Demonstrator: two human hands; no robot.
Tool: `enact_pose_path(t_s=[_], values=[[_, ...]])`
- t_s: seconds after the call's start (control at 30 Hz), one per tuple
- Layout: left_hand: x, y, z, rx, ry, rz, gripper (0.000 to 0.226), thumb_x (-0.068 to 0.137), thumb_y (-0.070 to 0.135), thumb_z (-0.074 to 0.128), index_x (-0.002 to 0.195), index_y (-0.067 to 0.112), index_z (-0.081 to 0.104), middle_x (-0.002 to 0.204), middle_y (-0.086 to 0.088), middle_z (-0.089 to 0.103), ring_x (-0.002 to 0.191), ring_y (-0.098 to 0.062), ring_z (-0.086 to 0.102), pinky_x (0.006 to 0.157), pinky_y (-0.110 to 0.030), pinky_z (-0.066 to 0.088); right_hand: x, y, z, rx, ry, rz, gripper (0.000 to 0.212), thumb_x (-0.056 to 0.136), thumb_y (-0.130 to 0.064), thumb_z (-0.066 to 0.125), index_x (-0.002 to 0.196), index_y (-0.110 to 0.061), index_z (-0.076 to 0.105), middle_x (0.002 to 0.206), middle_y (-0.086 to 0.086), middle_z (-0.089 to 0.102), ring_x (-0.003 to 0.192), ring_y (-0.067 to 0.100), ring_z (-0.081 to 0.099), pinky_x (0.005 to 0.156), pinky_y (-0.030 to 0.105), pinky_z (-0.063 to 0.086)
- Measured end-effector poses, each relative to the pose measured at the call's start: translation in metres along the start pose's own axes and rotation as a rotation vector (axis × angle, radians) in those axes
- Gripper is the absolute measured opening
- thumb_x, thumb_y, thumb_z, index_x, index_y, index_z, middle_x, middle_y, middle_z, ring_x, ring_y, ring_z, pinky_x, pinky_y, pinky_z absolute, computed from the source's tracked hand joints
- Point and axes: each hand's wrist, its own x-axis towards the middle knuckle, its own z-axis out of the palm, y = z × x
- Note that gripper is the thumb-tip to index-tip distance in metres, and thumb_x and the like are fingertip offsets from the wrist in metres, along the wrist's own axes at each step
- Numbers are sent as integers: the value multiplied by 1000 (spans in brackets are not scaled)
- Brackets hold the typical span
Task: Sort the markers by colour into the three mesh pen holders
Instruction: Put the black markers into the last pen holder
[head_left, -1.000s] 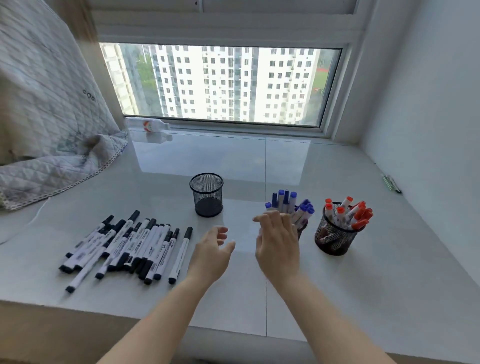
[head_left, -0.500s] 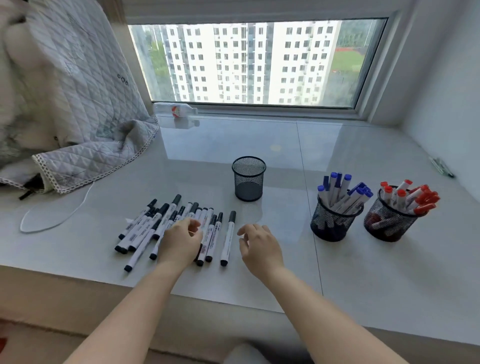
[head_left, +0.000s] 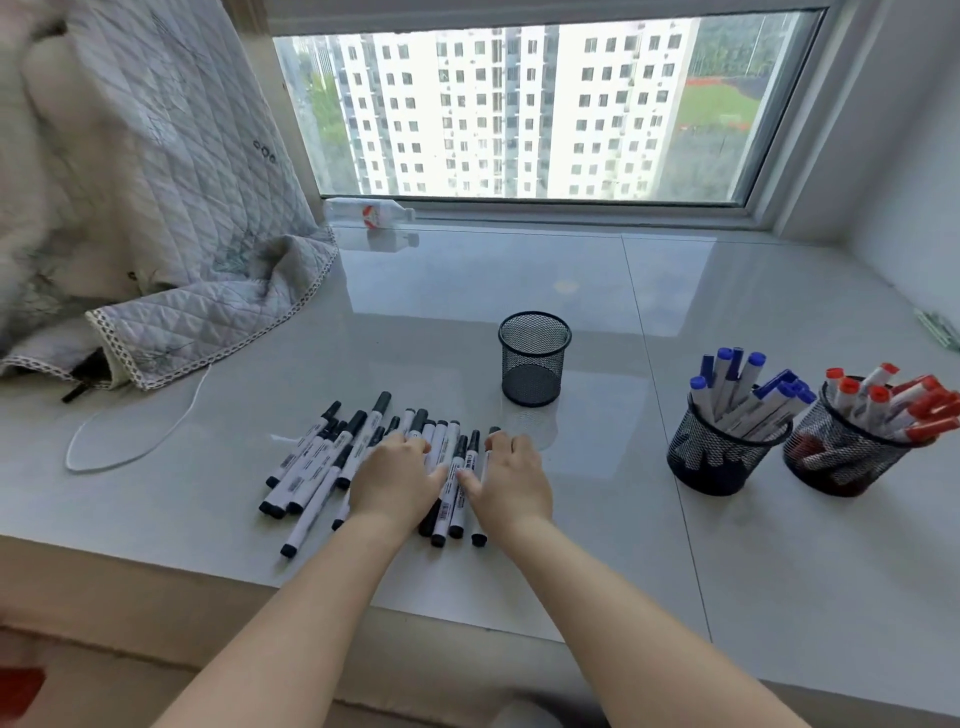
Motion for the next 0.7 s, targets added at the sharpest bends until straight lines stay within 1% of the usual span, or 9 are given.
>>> enact_pose_path(t_s=[0.07, 0.2, 0.3, 0.4, 0.5, 0.57, 0.7], values=[[2, 1, 2, 35, -8, 5, 43, 86, 44, 55, 118, 15, 58, 118, -7, 56, 105, -23, 56, 80, -32, 47, 2, -1, 2, -4, -1, 14, 54, 88, -43, 52, 127, -10, 36, 126, 10, 37, 117, 28, 39, 95, 36, 39], [4, 3, 7, 53, -27, -5, 53, 85, 45, 55, 127, 12, 48, 127, -9, 50, 116, -24, 50, 88, -35, 46, 1, 2, 4, 48, 4, 29, 54, 87, -37, 52, 131, -13, 33, 127, 9, 37, 119, 27, 38, 91, 36, 39], [2, 7, 10, 37, -28, -3, 52, 85, 45, 55, 124, 13, 48, 127, -9, 47, 114, -26, 49, 87, -37, 46, -1, 7, 4, 51, 12, 29, 55, 87, -35, 51, 133, -13, 32, 128, 8, 38, 119, 26, 39, 94, 37, 37], [-1, 12, 13, 33, -10, 5, 52, 85, 51, 52, 122, 15, 49, 125, -8, 45, 111, -26, 48, 85, -37, 45, -1, 11, 2, 49, 3, 37, 58, 87, -37, 51, 134, -11, 31, 129, 8, 38, 119, 26, 40, 96, 36, 36], [-1, 17, 17, 83, 5, 33, 58, 84, 58, 50, 122, 14, 48, 122, -8, 44, 113, -25, 42, 87, -34, 43, -1, 16, -2, 37, -7, 43, 61, 87, -38, 52, 136, -9, 31, 132, 9, 38, 121, 26, 41, 97, 34, 36], [-1, 21, 19, 117, 0, 33, 61, 81, 60, 51, 121, 13, 49, 123, -8, 43, 116, -25, 39, 89, -35, 43, -2, 21, -5, 41, -7, 53, 61, 87, -38, 53, 136, -9, 31, 133, 9, 38, 121, 26, 41, 97, 34, 35], [1, 28, 25, 130, -52, 8, 65, 80, 58, 53, 123, 11, 47, 125, -8, 46, 119, -25, 39, 92, -36, 41, -7, 34, -12, 47, 4, 76, 58, 85, -33, 53, 134, -9, 34, 133, 9, 39, 119, 26, 43, 95, 33, 37]])
